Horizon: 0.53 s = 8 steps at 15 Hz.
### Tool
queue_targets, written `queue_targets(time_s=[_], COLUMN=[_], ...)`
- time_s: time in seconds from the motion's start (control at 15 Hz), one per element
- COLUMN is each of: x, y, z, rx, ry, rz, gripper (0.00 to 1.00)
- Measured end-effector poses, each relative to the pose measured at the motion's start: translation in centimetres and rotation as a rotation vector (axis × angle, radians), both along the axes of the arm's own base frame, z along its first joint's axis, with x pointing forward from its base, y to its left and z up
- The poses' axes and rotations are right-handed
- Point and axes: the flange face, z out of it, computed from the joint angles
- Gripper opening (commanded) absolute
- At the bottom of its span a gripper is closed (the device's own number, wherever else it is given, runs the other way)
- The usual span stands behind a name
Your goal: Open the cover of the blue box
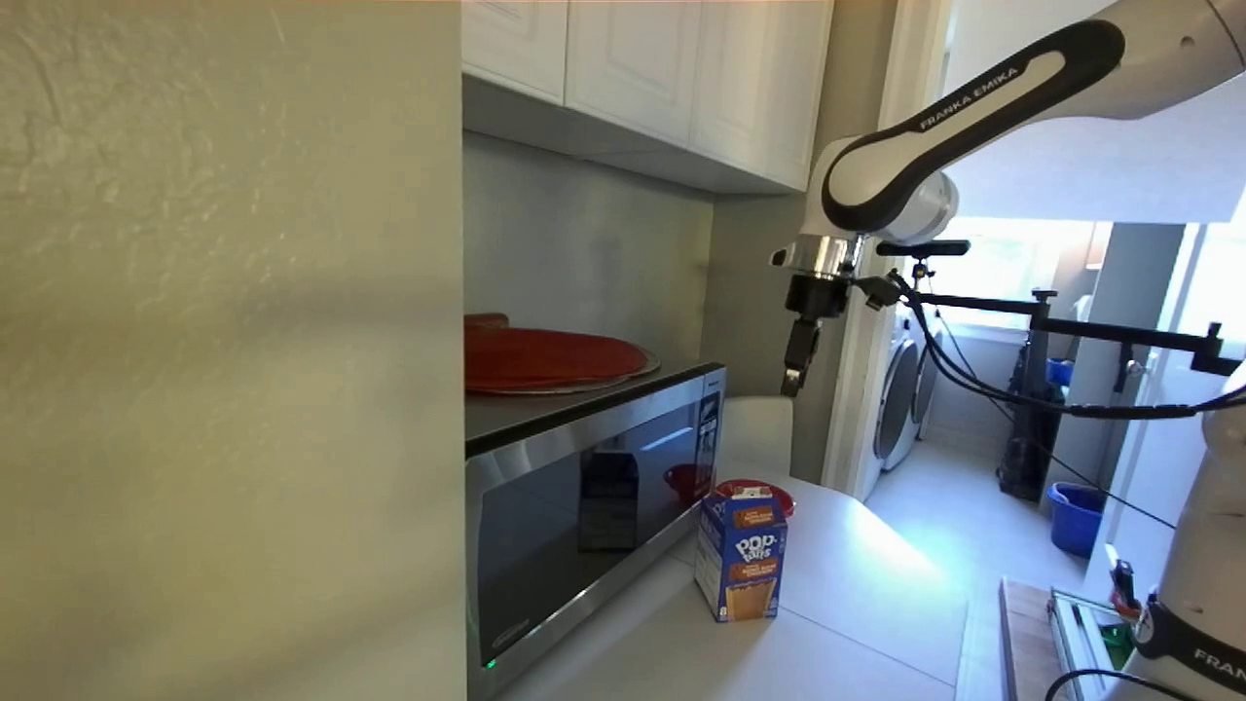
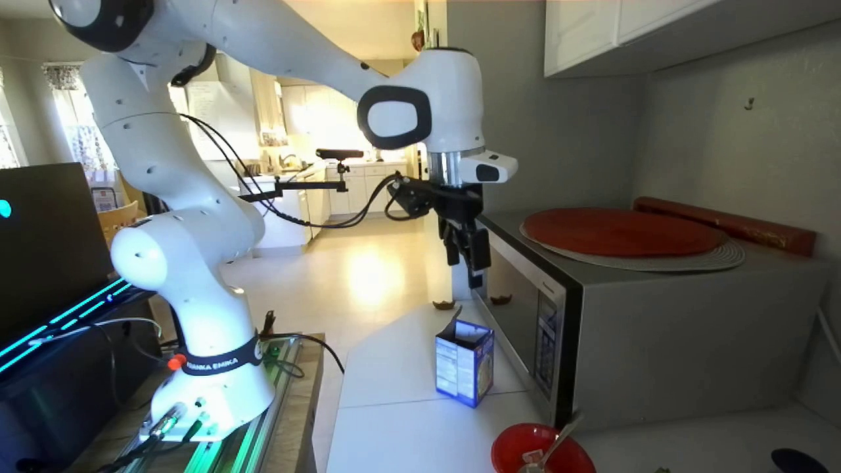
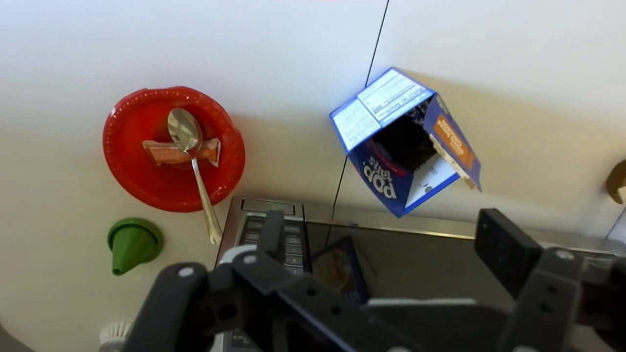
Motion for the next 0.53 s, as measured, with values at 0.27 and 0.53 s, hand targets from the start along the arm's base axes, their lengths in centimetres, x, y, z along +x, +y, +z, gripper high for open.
queue_targets(time_s=[0.27,0.53], x=[0.23,0.27], y=[-0.42,-0.35], z=[1.83,1.70], rx=[0.015,0.015], ry=[0.030,0.033], rz=[0.003,0.004], gripper=[1.00,1.00])
